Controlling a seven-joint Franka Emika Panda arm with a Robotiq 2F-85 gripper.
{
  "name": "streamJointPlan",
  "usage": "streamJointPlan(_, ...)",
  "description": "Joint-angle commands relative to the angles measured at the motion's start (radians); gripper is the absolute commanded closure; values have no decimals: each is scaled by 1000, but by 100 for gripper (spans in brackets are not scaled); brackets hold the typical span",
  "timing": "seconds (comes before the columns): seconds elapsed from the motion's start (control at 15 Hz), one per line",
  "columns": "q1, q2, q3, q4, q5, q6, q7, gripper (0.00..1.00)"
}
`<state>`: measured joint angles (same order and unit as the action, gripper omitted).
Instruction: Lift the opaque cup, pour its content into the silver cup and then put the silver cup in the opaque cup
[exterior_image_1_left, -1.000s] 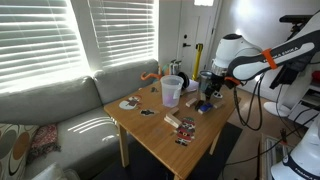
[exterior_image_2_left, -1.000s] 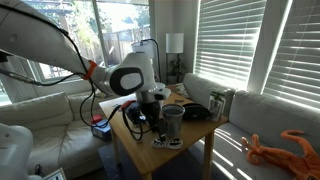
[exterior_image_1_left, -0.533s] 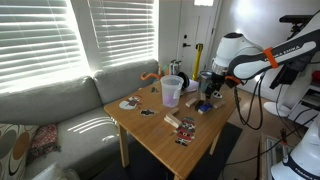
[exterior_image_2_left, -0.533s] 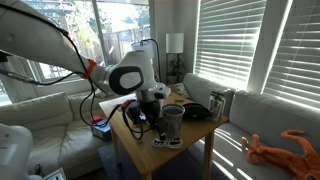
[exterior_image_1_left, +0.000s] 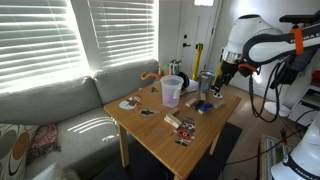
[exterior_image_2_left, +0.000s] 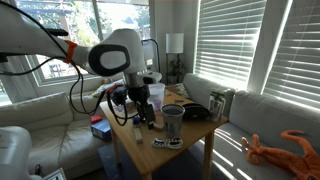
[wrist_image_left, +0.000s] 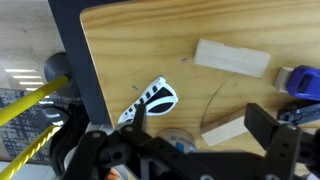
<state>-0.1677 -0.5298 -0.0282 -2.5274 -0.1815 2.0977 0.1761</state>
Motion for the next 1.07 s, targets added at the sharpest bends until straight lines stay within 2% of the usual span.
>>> streamJointPlan(0.0, 32, -89, 16, 45, 29, -96, -3, 0)
streamJointPlan(0.33, 104, -62, 70, 186, 56, -57, 7, 0)
streamJointPlan(0.67, 166, 49, 107, 306, 84, -5, -4, 0)
streamJointPlan(1.0, 214, 181, 112, 371, 107, 97, -43, 0)
